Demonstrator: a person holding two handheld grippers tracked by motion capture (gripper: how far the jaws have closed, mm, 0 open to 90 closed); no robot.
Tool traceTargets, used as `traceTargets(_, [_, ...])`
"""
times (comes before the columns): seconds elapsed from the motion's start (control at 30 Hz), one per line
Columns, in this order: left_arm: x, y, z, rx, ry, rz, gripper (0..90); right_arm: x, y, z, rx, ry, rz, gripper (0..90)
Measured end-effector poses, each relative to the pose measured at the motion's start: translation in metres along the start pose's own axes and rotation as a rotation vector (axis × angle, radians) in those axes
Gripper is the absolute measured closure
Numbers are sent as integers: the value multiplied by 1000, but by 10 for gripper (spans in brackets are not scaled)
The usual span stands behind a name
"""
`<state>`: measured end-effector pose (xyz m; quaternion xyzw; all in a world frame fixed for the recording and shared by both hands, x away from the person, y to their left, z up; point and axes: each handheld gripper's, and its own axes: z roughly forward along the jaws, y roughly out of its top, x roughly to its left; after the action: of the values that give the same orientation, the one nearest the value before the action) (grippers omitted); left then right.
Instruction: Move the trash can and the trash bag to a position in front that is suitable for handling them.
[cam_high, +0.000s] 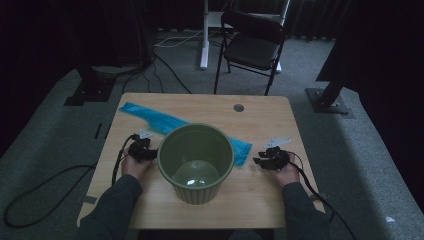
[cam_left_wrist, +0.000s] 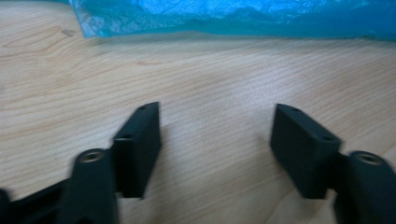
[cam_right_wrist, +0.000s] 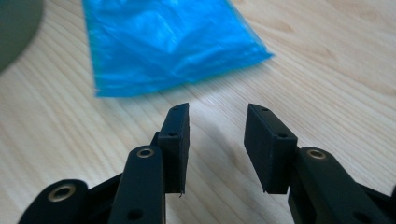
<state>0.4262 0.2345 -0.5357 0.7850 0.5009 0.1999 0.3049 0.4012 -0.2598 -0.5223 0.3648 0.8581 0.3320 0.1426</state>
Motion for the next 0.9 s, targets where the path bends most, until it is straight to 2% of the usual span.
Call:
traceTargets(0.07, [0,0,-3,18,-6,10,447,3,2,-2,-13,8,-10,607])
traceTargets(0.13, [-1,1,-5,34,-20,35,462,7,5,-4,-17,21,-25,605])
traceTargets(0.27, [-1,3,-12,9,-81,30,484,14,9,-6,-15,24,-52,605])
traceTargets(0.37, [-4,4,-19,-10,-124,52,492,18,12,-7,-27,45,-56,605])
traceTargets(0.47, [-12,4,-31,-28,-143,107,493,20,14,-9,-32,61,-59,602])
traceTargets(0.6, [-21,4,-51,-62,-181,147,496,22,16,-12,-48,81,-58,605])
traceTargets(0.63, [-21,4,-51,-62,-181,147,496,22,16,-12,-48,81,-58,605])
traceTargets(0.67, [-23,4,-57,-71,-187,153,496,26,18,-16,-66,102,-63,605])
traceTargets(0.73, [-25,2,-61,-68,-172,173,496,29,22,-19,-89,127,-55,605])
traceTargets(0.8, [-27,-1,-65,-59,-186,177,503,33,26,-21,-112,147,-60,603])
traceTargets(0.9, [-29,-4,-72,-58,-191,194,504,44,32,-20,-112,164,-100,597])
